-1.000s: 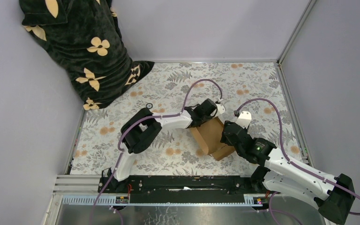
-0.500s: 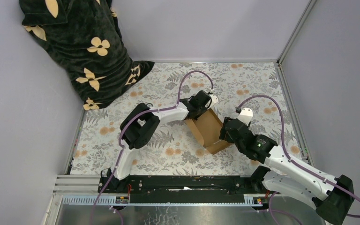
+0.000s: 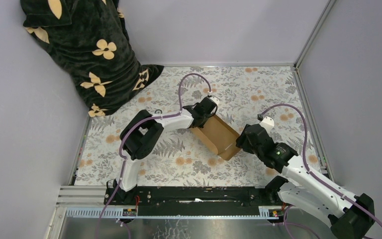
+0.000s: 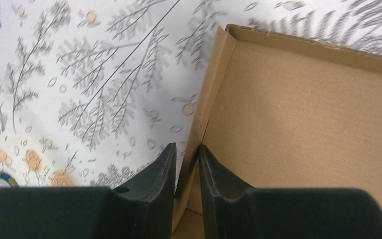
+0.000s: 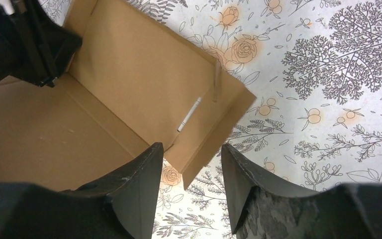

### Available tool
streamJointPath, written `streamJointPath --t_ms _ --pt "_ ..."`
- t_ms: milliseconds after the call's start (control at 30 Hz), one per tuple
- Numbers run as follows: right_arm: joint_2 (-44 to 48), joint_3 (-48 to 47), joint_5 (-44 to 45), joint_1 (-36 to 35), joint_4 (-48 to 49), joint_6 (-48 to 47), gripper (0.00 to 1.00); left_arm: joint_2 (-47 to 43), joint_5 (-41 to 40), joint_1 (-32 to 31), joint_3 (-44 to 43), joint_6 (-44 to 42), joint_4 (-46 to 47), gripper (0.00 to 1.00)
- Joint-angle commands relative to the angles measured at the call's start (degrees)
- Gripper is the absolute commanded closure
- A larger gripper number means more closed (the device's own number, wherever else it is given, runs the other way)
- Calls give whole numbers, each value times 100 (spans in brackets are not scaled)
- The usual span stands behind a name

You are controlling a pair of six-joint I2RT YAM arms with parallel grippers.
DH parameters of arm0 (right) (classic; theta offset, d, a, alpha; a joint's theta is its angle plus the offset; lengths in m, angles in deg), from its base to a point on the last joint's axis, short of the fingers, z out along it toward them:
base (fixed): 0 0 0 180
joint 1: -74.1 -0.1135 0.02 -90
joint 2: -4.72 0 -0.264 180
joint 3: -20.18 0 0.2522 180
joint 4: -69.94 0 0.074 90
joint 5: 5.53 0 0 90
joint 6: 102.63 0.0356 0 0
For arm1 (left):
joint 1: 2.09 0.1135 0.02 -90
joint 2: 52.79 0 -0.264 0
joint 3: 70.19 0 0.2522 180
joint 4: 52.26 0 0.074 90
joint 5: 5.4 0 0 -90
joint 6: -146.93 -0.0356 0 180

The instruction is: Fold the paper box

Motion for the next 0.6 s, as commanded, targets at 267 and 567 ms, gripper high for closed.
streamJointPath --t_ms 267,567 --pt "-594 297 -984 601 592 364 54 -280 -461 436 506 980 -669 71" --pt "-1051 475 -1168 824 963 430 63 -305 -397 586 513 1168 -853 71"
